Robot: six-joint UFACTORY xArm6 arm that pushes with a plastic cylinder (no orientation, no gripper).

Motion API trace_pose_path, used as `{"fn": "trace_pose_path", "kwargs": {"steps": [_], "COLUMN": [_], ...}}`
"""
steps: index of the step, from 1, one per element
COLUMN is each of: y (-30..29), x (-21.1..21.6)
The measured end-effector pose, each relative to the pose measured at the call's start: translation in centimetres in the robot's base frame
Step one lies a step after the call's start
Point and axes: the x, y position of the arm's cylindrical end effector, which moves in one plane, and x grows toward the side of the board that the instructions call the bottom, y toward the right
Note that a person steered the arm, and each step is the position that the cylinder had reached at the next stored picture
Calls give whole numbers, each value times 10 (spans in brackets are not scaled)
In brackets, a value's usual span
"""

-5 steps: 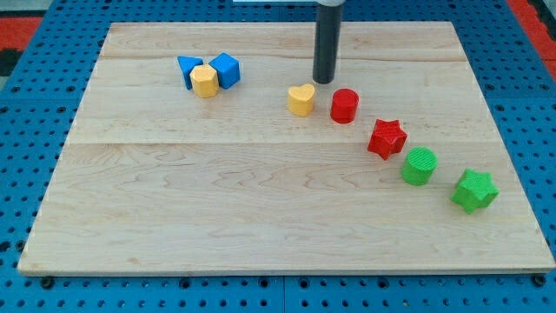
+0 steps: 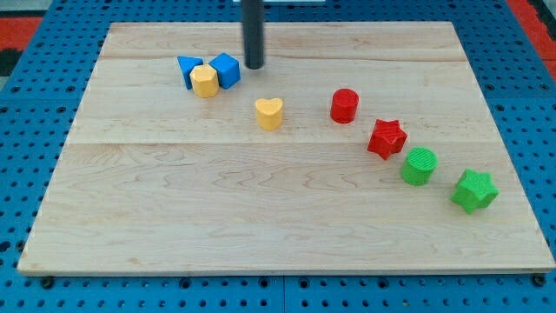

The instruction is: Place the blue cube below left to the yellow heart

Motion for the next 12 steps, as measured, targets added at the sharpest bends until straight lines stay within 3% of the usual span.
{"fn": "trace_pose_path", "kwargs": {"steps": [1, 2, 4, 5, 8, 9, 10, 12], "y": [-79, -115, -132, -137, -88, -123, -111, -62], "x": [31, 63, 52, 76, 139, 159, 182, 167]}}
